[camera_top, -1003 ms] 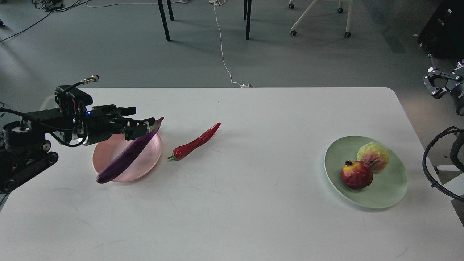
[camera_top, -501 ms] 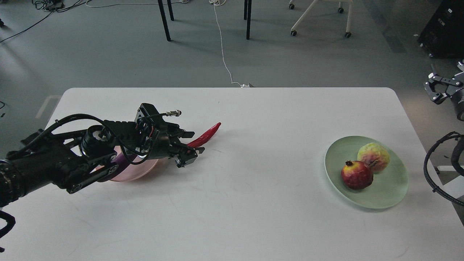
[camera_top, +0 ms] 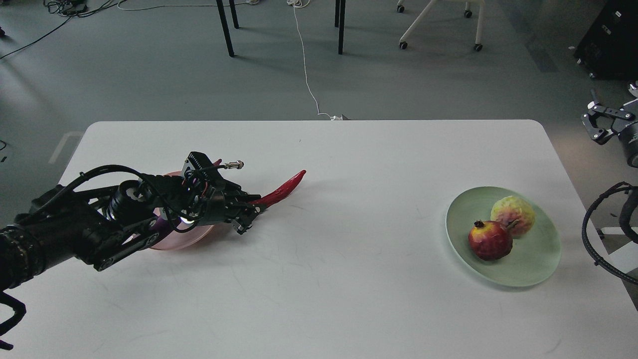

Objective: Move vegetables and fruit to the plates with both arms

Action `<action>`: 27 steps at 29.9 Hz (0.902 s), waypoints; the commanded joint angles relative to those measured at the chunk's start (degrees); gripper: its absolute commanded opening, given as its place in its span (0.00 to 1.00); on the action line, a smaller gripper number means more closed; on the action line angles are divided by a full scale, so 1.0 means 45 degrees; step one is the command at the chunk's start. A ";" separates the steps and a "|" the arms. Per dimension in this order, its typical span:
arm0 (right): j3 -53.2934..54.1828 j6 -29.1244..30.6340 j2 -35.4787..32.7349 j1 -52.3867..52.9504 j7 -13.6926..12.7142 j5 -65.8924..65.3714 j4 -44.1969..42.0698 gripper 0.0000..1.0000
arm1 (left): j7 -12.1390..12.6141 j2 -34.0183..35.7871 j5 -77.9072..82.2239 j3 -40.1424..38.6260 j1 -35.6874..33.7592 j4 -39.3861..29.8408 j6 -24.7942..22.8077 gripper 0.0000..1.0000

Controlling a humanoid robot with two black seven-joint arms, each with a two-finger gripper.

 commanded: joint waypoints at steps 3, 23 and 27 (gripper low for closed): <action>0.0001 0.0000 -0.0038 0.0021 -0.0001 -0.0002 -0.0001 1.00 | -0.0054 0.1500 -0.1272 -0.0531 -0.0133 -0.1466 0.0643 0.14; -0.0038 0.0000 -0.0038 0.0099 -0.0001 -0.0022 0.0096 1.00 | -0.0444 0.6622 -0.2955 -0.0532 0.2288 -0.2721 0.1698 0.39; -0.0058 0.0000 -0.0116 0.0099 -0.0001 -0.0022 0.0096 1.00 | -0.0386 0.6368 -0.3171 -0.0532 0.2269 -0.2721 0.1679 0.72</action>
